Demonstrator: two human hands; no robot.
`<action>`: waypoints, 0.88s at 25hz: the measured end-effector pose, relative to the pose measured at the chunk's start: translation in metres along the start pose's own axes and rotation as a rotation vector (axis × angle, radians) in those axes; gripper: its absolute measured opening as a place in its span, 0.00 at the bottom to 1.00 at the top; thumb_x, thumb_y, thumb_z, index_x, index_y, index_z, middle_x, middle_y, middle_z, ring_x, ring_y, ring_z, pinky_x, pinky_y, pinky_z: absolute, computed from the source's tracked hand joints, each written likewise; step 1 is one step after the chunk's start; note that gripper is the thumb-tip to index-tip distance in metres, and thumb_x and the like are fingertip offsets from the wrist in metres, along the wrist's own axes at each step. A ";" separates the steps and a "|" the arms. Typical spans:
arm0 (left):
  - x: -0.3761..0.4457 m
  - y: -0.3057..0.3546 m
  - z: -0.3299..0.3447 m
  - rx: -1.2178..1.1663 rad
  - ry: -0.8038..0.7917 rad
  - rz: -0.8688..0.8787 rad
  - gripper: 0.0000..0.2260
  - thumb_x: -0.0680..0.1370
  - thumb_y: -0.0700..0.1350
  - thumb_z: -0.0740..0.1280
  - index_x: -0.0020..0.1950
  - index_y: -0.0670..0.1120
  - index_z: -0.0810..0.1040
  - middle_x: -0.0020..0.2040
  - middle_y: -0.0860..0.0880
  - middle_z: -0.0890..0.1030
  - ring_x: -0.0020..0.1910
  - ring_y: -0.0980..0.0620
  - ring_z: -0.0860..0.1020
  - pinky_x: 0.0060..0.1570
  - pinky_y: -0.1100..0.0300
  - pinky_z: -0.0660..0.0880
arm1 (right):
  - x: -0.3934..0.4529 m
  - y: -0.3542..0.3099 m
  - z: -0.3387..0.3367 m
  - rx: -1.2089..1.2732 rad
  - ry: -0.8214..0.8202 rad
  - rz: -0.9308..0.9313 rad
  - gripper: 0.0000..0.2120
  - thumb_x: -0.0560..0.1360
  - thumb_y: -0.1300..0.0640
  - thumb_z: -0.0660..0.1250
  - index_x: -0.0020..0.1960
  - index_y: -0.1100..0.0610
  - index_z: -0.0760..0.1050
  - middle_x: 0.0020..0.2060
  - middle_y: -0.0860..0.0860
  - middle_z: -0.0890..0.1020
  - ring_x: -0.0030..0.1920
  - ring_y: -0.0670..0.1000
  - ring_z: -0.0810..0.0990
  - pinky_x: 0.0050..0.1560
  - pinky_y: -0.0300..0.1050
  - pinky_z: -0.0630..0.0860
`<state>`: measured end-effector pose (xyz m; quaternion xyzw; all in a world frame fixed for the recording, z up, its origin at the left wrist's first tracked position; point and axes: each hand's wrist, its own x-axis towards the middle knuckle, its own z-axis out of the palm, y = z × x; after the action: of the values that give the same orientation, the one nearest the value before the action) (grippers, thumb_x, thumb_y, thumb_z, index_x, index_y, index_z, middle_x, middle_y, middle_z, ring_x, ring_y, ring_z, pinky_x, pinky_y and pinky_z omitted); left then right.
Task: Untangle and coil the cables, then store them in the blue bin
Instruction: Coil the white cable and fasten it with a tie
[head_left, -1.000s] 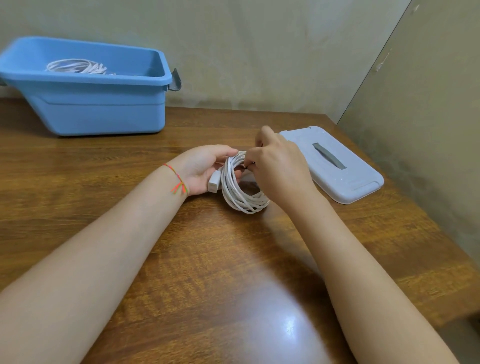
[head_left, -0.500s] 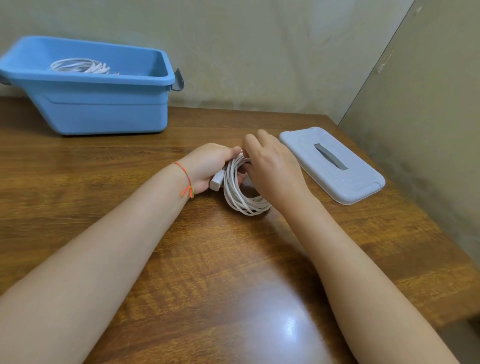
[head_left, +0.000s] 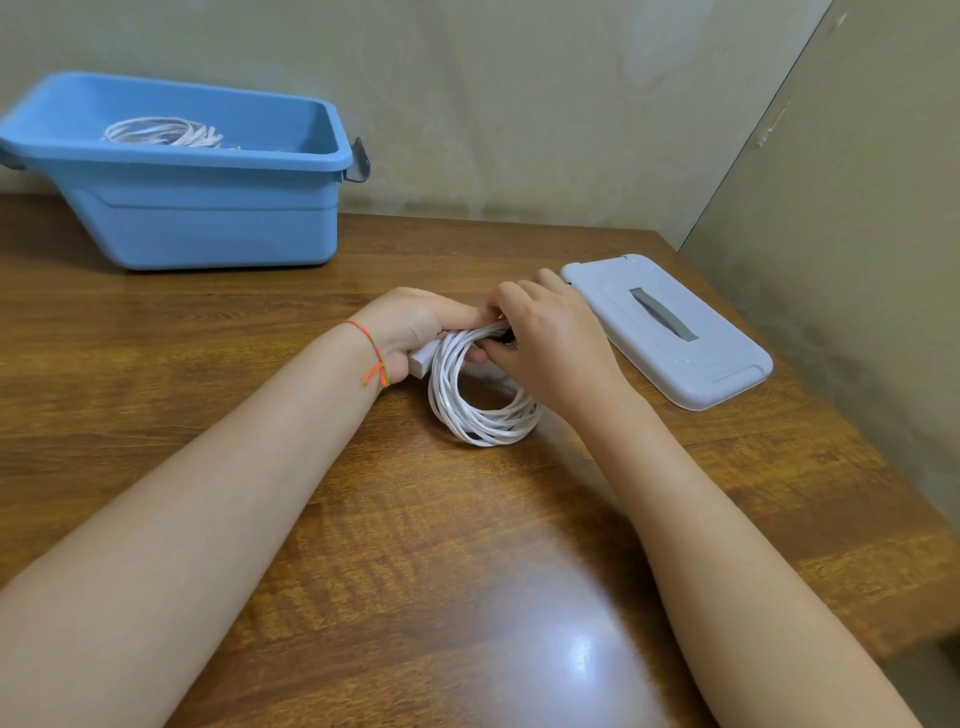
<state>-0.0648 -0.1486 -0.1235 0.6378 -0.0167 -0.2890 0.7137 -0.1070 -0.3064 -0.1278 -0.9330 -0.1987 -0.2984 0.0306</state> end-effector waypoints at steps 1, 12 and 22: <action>0.001 0.000 -0.001 -0.002 -0.008 0.003 0.25 0.63 0.46 0.79 0.54 0.33 0.81 0.43 0.39 0.83 0.38 0.48 0.82 0.51 0.52 0.82 | 0.000 0.000 0.000 0.002 0.016 0.002 0.15 0.69 0.47 0.68 0.42 0.60 0.76 0.33 0.53 0.78 0.37 0.55 0.71 0.34 0.50 0.69; -0.005 0.001 0.009 -0.147 0.086 0.159 0.09 0.73 0.33 0.73 0.52 0.37 0.81 0.41 0.39 0.83 0.36 0.48 0.83 0.38 0.58 0.82 | 0.003 0.006 0.002 -0.039 0.051 0.058 0.07 0.71 0.56 0.68 0.44 0.60 0.76 0.37 0.54 0.78 0.39 0.56 0.73 0.37 0.52 0.73; -0.064 -0.010 -0.043 -0.209 0.049 0.081 0.17 0.74 0.35 0.73 0.60 0.31 0.79 0.52 0.35 0.83 0.46 0.44 0.83 0.55 0.52 0.80 | 0.015 -0.065 -0.008 0.046 -0.046 -0.063 0.09 0.69 0.60 0.71 0.47 0.57 0.74 0.40 0.53 0.78 0.42 0.56 0.74 0.38 0.51 0.72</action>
<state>-0.1054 -0.0821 -0.1188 0.5657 0.0054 -0.2444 0.7876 -0.1250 -0.2425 -0.1167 -0.9319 -0.2357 -0.2730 0.0381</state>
